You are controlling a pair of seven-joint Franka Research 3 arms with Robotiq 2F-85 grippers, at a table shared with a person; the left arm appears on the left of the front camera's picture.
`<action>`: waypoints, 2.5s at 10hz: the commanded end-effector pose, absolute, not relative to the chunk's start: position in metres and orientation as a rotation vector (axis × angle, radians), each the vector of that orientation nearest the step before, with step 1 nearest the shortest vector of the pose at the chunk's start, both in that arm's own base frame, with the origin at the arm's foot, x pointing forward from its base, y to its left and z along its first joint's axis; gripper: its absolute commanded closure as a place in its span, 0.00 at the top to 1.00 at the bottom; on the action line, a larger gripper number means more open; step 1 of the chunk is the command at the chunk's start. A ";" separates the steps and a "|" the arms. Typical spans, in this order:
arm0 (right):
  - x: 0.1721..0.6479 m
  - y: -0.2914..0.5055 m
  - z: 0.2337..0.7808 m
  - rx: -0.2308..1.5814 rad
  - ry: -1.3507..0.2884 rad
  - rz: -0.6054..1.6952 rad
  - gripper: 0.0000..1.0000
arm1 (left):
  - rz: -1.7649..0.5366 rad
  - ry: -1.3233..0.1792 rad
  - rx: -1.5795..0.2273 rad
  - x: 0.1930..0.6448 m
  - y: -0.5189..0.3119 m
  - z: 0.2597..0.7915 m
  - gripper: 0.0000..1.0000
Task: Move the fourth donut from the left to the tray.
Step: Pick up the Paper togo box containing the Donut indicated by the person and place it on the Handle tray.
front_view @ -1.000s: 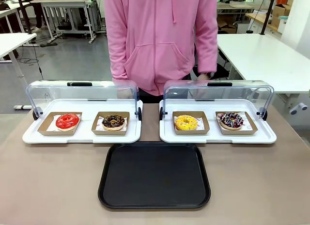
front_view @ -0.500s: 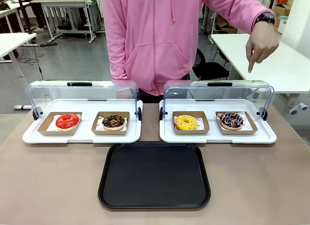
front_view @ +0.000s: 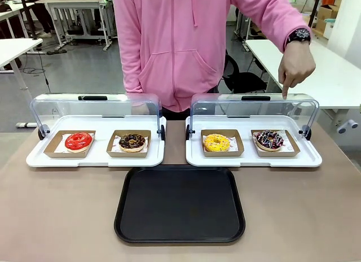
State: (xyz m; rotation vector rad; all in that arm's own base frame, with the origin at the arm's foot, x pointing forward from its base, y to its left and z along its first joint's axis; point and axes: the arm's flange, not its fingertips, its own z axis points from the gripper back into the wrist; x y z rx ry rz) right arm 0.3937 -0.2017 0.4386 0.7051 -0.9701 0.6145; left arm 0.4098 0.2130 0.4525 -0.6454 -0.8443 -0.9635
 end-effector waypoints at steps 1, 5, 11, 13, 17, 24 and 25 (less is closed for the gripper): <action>0.396 -0.201 0.439 0.707 -0.998 0.623 1.00 | -0.961 -0.844 -0.650 0.409 0.213 0.453 1.00; 0.396 -0.201 0.439 0.707 -0.998 0.623 1.00 | -0.961 -0.844 -0.650 0.409 0.213 0.453 1.00; 0.396 -0.201 0.439 0.707 -0.998 0.623 1.00 | -0.961 -0.844 -0.650 0.409 0.213 0.453 1.00; 0.394 -0.202 0.439 0.705 -0.970 0.614 1.00 | -0.961 -0.844 -0.650 0.409 0.213 0.453 1.00; 0.422 -0.133 0.443 0.415 -0.782 0.963 1.00 | -0.961 -0.844 -0.650 0.409 0.213 0.453 1.00; 0.446 -0.028 0.378 -0.031 -0.538 1.491 1.00 | -0.961 -0.844 -0.650 0.409 0.213 0.453 1.00; 0.450 -0.021 0.371 -0.058 -0.516 1.521 1.00 | -0.961 -0.844 -0.650 0.409 0.213 0.453 1.00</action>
